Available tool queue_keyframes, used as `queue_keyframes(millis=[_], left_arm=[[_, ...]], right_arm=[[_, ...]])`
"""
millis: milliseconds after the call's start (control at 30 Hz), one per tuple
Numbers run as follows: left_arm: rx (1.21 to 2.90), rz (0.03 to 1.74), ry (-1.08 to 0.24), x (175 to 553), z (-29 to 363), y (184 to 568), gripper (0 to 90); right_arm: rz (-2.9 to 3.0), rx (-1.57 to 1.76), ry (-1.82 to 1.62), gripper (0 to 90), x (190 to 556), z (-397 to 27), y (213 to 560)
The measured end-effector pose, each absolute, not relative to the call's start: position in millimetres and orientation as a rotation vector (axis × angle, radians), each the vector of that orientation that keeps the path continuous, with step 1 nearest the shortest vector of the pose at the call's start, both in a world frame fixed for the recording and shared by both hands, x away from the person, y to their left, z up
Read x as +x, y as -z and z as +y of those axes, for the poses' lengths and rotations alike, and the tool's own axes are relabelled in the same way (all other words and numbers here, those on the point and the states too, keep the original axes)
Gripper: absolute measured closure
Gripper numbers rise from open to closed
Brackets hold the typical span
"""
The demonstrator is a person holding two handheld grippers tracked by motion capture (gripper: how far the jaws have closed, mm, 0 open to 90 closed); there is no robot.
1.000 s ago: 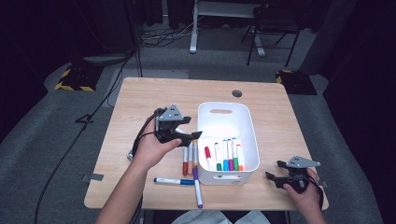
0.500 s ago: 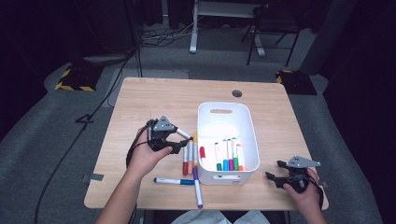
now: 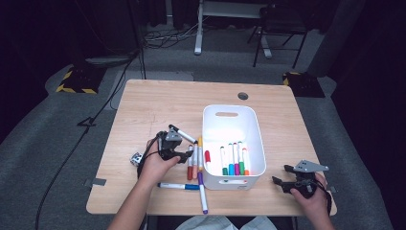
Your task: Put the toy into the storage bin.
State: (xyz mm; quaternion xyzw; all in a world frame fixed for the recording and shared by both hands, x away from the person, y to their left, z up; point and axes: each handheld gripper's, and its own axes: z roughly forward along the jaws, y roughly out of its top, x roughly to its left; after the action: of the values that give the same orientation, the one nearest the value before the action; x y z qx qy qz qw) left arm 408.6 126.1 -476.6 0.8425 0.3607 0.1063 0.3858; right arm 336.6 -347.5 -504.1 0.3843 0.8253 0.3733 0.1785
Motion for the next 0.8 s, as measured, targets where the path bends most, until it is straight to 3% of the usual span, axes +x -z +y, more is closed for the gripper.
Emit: queue_keyframes(millis=[400,600,800], left_arm=[[2.234,0.93,-0.281,410.2,117.6,487.7,33.4],[2.273,0.957,-0.294,410.6,124.9,489.2,44.5],[2.292,0.995,-0.276,409.4,134.2,487.3,62.6]], right_arm=[[2.334,1.087,-1.056,25.7,336.6,-347.5,504.1],[2.334,1.086,-1.055,25.7,336.6,-347.4,504.1],[2.334,1.086,-1.055,25.7,336.5,-347.4,504.1]])
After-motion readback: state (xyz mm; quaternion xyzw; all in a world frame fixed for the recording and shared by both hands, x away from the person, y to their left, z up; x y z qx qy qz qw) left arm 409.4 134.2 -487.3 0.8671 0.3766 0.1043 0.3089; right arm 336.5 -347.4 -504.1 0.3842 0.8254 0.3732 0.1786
